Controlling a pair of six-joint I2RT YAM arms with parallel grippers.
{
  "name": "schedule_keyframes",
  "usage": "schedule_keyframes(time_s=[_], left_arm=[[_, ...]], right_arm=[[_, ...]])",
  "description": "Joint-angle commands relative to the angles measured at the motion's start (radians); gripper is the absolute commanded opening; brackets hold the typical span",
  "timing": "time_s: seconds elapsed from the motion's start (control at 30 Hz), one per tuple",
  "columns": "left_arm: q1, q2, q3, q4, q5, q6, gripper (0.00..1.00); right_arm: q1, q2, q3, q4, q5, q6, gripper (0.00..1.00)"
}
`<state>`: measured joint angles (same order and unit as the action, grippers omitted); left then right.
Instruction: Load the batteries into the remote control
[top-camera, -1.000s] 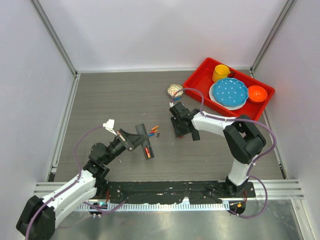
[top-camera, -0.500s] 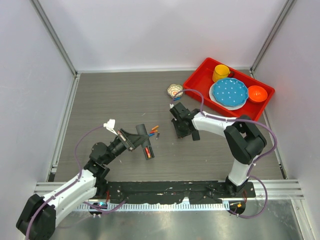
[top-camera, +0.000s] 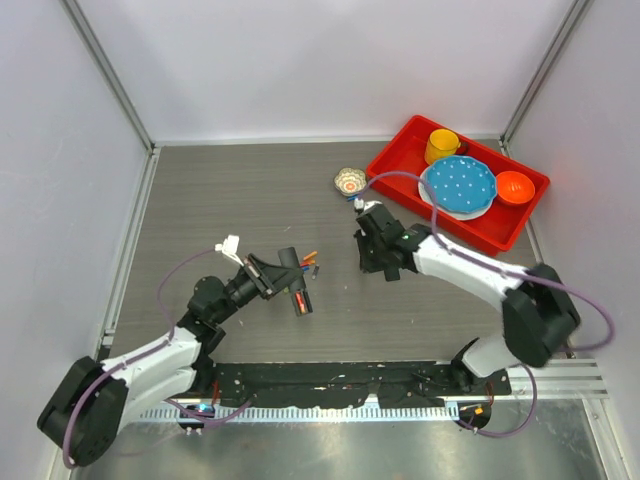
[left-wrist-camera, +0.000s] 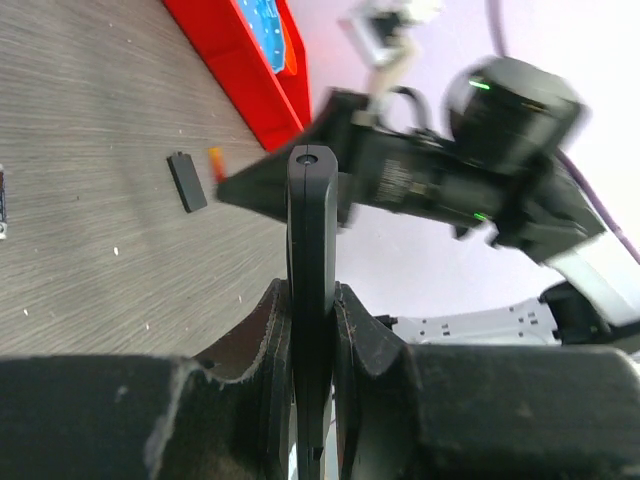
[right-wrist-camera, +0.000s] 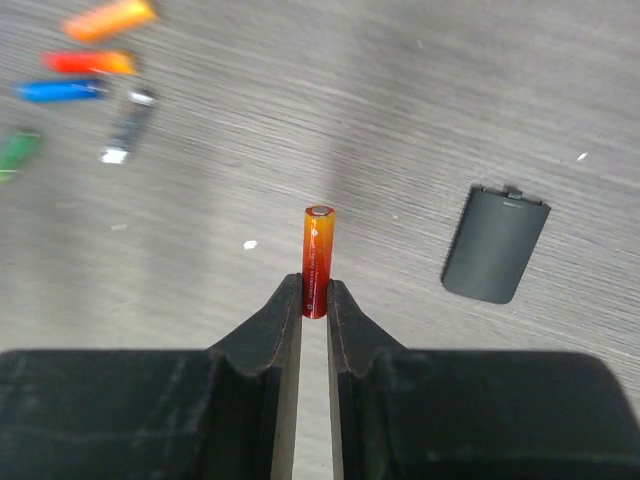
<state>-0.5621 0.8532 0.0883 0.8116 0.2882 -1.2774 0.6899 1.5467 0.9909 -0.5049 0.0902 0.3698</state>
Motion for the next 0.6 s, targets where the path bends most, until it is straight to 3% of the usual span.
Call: schedule_keyframes(time_s=[0.0,0.17,0.3,0.57], left_arm=[[0.004,0.104,0.07,0.228,-0.007,-0.016,0.0],[0.004,0.223,0.076,0.371,-0.034,-0.048,0.0],[0.002,0.344,0.074,0.519,-0.067,-0.08,0.0],[-0.024,0.464,0.073,0.698,-0.119,-0.091,0.01]], right_arm=[[0.078,-0.227,0.083,-0.024,0.032,0.04,0.01],[0.241,-0.306,0.205,-0.187,0.066,0.02,0.01],[0.315,-0.278,0.323,-0.282,0.072,0.049,0.01],[0.324,-0.215,0.387,-0.347,-0.076,0.136,0.01]])
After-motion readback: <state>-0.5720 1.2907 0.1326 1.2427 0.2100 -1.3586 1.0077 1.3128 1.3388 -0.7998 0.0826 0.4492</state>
